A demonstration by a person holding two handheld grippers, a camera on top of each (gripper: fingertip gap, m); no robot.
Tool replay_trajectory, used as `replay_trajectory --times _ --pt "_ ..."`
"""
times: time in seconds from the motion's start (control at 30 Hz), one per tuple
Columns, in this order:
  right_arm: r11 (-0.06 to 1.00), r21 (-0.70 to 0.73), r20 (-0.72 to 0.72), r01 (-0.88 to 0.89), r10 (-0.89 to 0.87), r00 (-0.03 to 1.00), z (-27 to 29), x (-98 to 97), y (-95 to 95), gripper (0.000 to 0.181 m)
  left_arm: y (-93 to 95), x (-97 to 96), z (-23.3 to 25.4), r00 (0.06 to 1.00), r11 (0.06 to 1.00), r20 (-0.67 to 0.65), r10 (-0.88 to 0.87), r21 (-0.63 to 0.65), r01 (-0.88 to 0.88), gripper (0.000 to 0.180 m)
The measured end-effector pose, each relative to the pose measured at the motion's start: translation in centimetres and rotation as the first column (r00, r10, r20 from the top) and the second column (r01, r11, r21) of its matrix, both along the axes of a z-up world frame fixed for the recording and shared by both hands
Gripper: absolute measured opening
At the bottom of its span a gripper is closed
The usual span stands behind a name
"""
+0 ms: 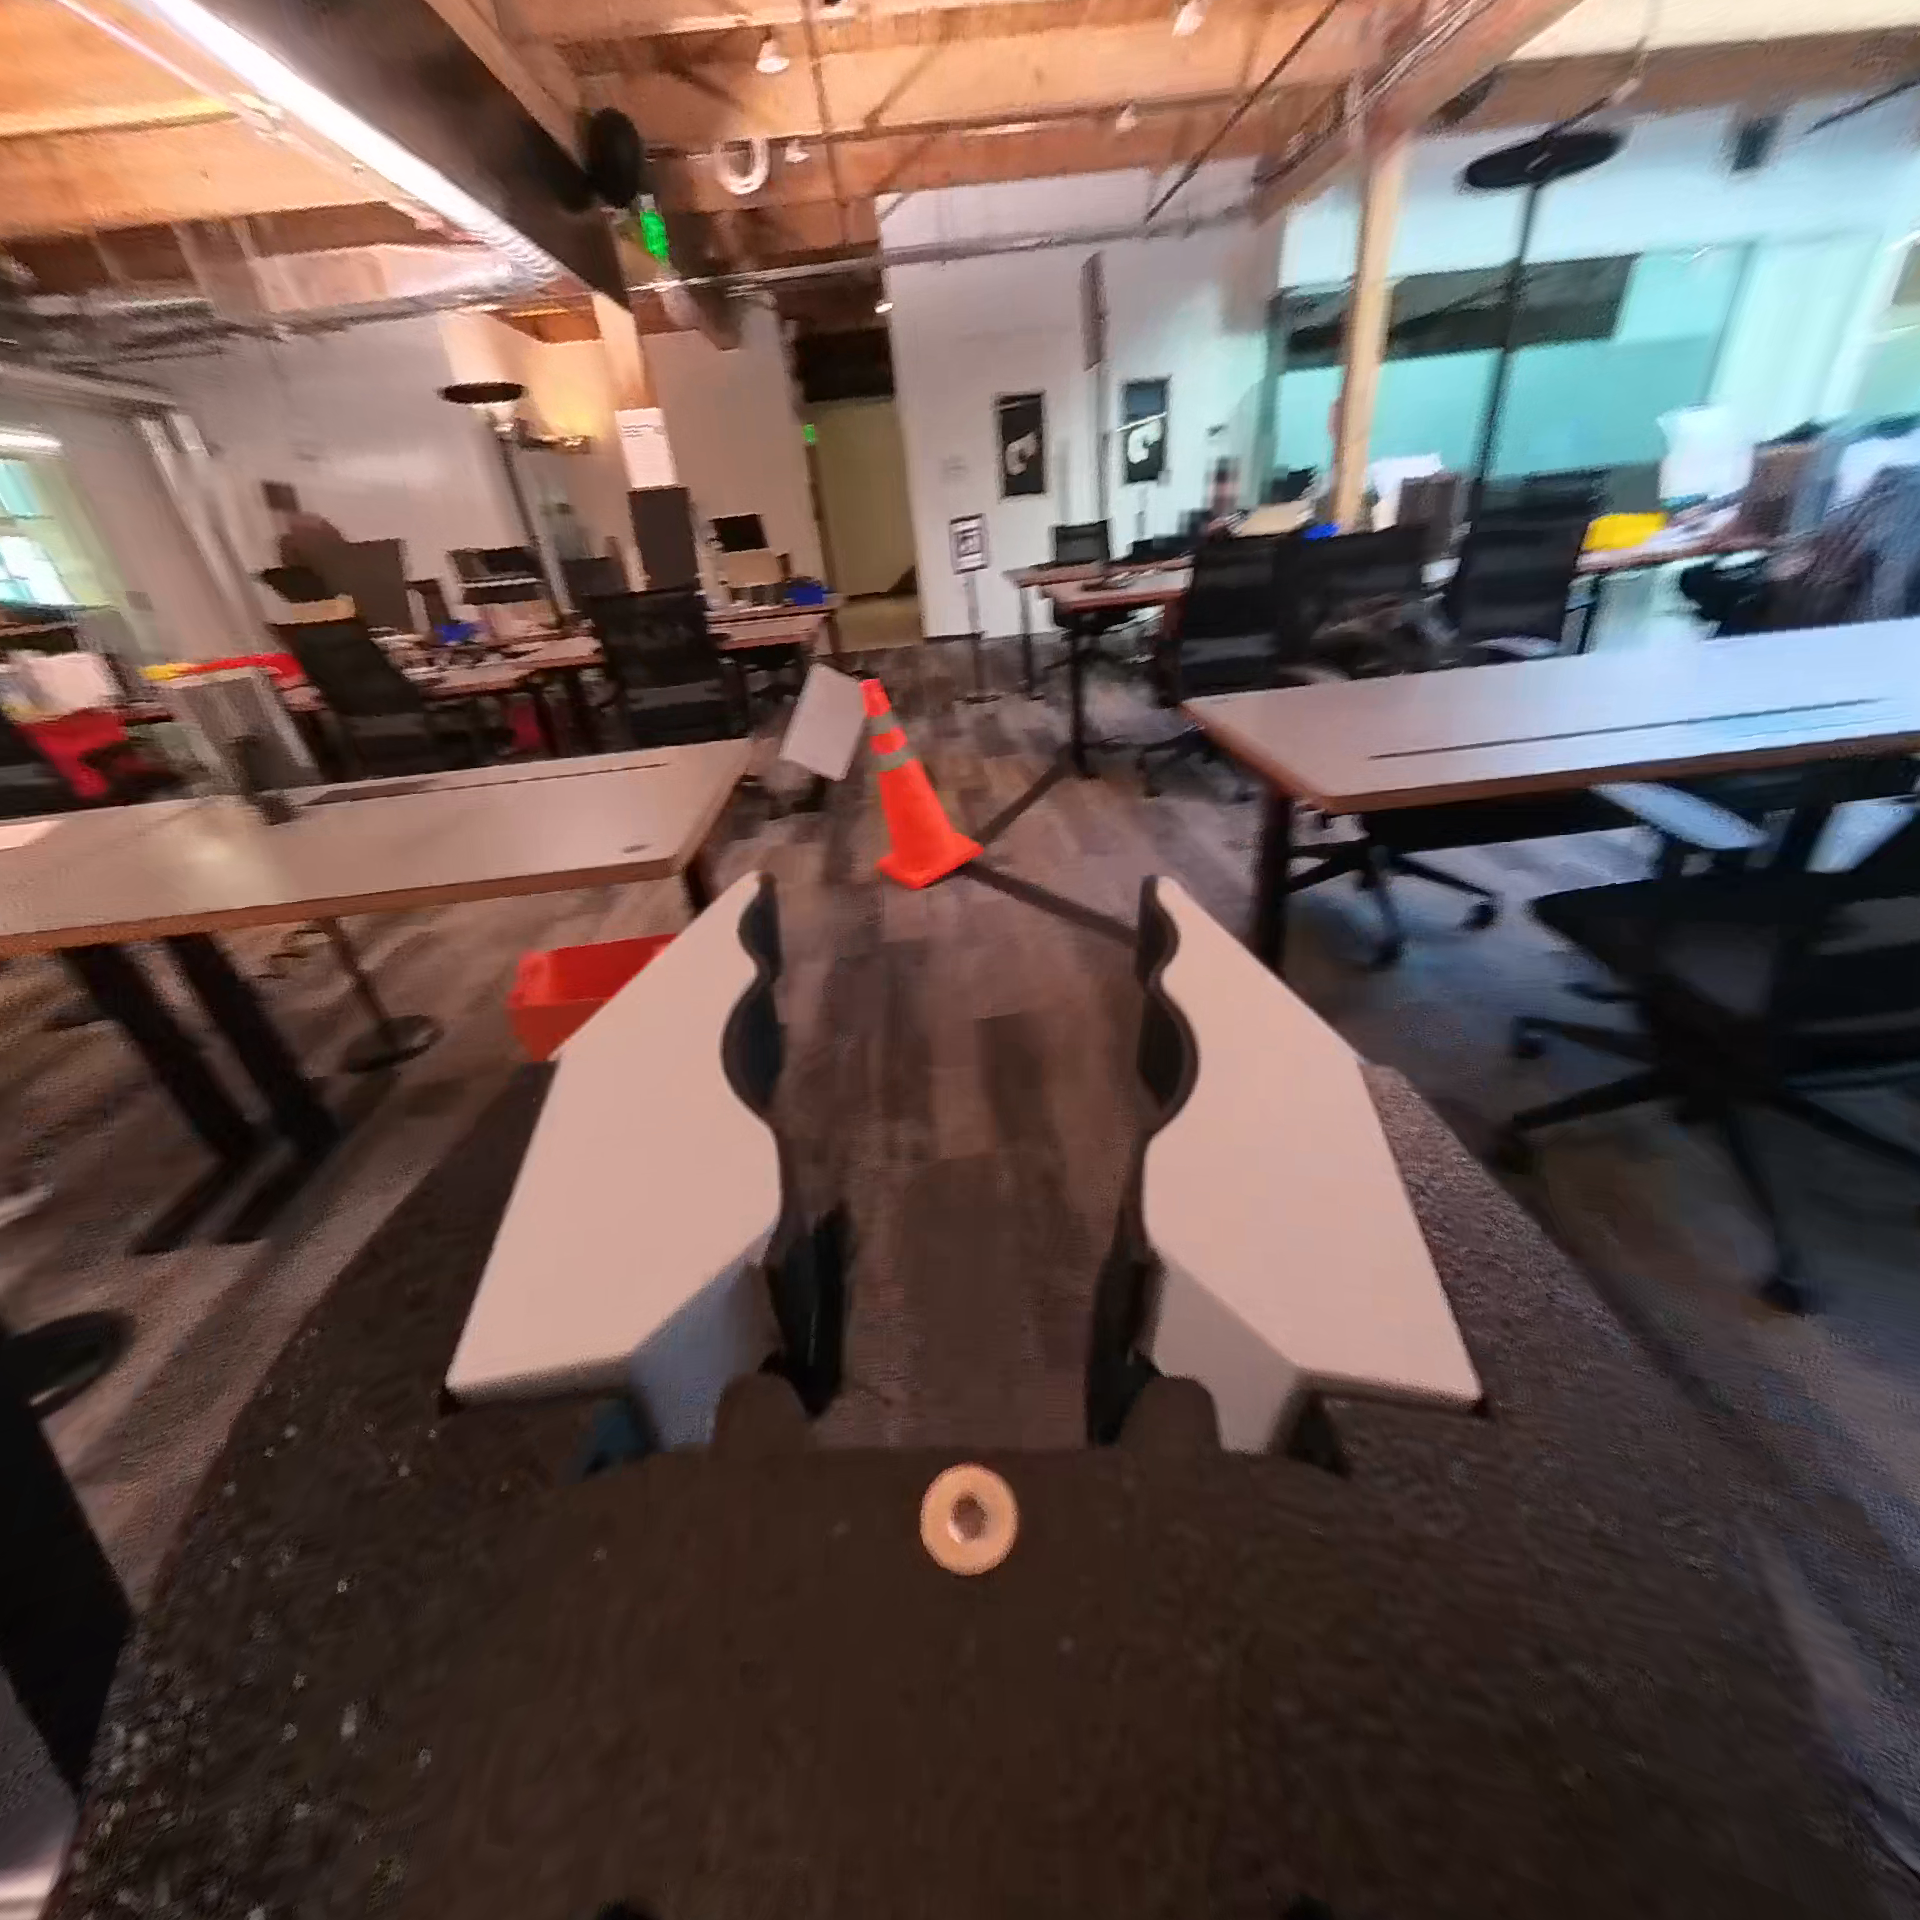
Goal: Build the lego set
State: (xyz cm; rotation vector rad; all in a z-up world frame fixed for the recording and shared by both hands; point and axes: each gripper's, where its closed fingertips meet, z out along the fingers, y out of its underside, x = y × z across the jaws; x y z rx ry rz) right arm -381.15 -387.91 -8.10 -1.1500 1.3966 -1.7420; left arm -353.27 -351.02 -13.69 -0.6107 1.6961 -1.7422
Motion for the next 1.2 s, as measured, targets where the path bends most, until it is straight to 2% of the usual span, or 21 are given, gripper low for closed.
replay_trajectory --times 0.07,0.13,0.23,0.3,0.37,0.53,0.67,0.73,0.8,0.9,1.0,1.1,1.2 --pt "0.995 0.033 -0.005 -0.096 0.096 0.995 -1.1 8.7 -3.3 0.059 -1.5 5.3 -1.5 0.996 0.996 -0.009 0.086 0.026 -0.086 0.073" --pt "0.988 0.047 -0.010 -0.144 0.145 0.989 -2.1 16.7 -7.2 0.060 -3.7 11.1 -3.0 0.984 0.979 -0.001 0.177 0.106 -0.176 0.077" --pt "0.990 0.008 -0.007 -0.144 0.144 0.990 -2.6 27.6 -14.0 0.060 -9.9 20.3 -2.6 0.963 0.939 0.121 0.240 0.223 -0.261 0.079" --pt "0.981 0.077 -0.023 -0.176 0.178 0.984 -2.3 35.1 -17.9 0.060 -15.3 26.6 -0.8 0.959 0.942 0.158 0.236 0.204 -0.266 0.075" --pt "0.970 0.100 -0.051 -0.221 0.227 0.973 -1.3 41.3 -21.4 0.064 -22.1 32.0 0.8 0.983 0.974 0.094 0.156 0.151 -0.169 0.075" --pt "0.997 -0.065 -0.161 -0.038 0.027 0.987 -2.0 49.6 -34.5 0.058 -39.1 45.1 2.9 0.996 0.994 0.093 -0.012 0.110 0.002 0.073" --pt "0.968 -0.225 -0.263 0.110 -0.169 0.950 -4.0 56.2 -46.3 0.055 -50.3 55.7 7.7 0.992 0.987 0.098 -0.085 -0.128 0.097 0.070" --pt "0.953 -0.261 -0.223 0.152 -0.213 0.951 -3.2 61.5 -52.4 0.057 -54.9 61.1 9.2 0.987 0.979 0.144 -0.074 -0.177 0.100 0.067" --pt "0.962 -0.226 -0.165 0.156 -0.195 0.967 -1.7 67.7 -58.2 0.057 -59.2 67.5 9.5 0.985 0.984 0.175 -0.012 -0.174 0.043 0.061" --pt "0.988 -0.124 -0.106 0.089 -0.102 0.989 -0.1 77.6 -65.0 0.058 -65.6 76.0 8.9 0.991 0.995 0.129 -0.017 -0.093 0.029 0.063" --pt "0.993 -0.095 -0.069 0.064 -0.070 0.995 0.8 87.6 -71.7 0.058 -68.2 84.9 7.9 0.985 0.995 0.147 0.095 -0.035 -0.091 0.063" --pt "0.998 -0.067 -0.044 0.021 -0.024 0.999 0.8 96.7 -77.5 0.058 -69.6 94.5 5.5 0.978 0.980 0.064 0.198 -0.043 -0.195 0.067" --pt "0.997 -0.054 -0.032 0.052 -0.053 0.998 0.4 104.7 -84.5 0.058 -73.5 104.7 2.9 0.975 0.975 -0.030 0.220 -0.034 -0.221 0.075"
